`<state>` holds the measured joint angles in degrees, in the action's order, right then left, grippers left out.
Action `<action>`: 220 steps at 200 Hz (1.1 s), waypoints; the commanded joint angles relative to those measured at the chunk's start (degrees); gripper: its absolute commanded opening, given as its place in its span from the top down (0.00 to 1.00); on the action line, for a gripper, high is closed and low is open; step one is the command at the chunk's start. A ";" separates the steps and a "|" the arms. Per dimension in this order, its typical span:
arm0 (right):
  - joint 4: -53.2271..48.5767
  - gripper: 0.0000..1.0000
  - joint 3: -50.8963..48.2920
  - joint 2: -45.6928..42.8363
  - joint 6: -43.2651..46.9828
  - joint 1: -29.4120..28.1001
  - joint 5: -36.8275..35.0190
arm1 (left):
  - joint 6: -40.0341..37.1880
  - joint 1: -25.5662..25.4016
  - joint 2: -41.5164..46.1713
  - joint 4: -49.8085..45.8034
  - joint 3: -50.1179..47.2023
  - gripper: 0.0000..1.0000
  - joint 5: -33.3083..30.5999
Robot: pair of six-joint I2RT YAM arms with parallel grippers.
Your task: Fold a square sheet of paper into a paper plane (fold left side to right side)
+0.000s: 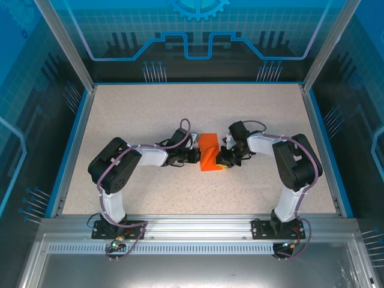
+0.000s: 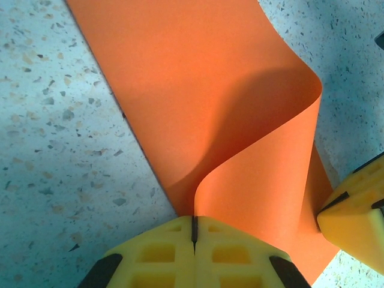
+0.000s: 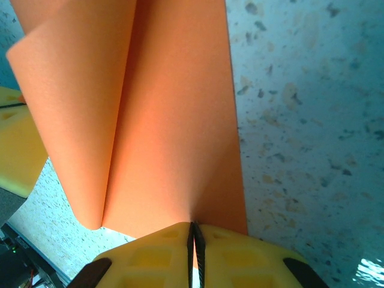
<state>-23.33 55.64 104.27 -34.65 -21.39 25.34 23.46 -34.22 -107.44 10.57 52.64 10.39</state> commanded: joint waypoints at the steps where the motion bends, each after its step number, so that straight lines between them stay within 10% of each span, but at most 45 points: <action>1: -2.78 0.86 -0.16 2.30 0.98 -1.34 -2.10 | -1.75 0.47 -1.77 -0.97 1.35 1.00 0.75; 220: 13.20 0.86 6.91 3.18 -3.51 -3.11 7.47 | -1.84 0.46 -2.78 -1.15 1.37 1.00 1.92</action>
<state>-10.50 60.40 105.19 -37.54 -23.31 31.90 23.46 -33.91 -107.85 10.63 52.88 11.70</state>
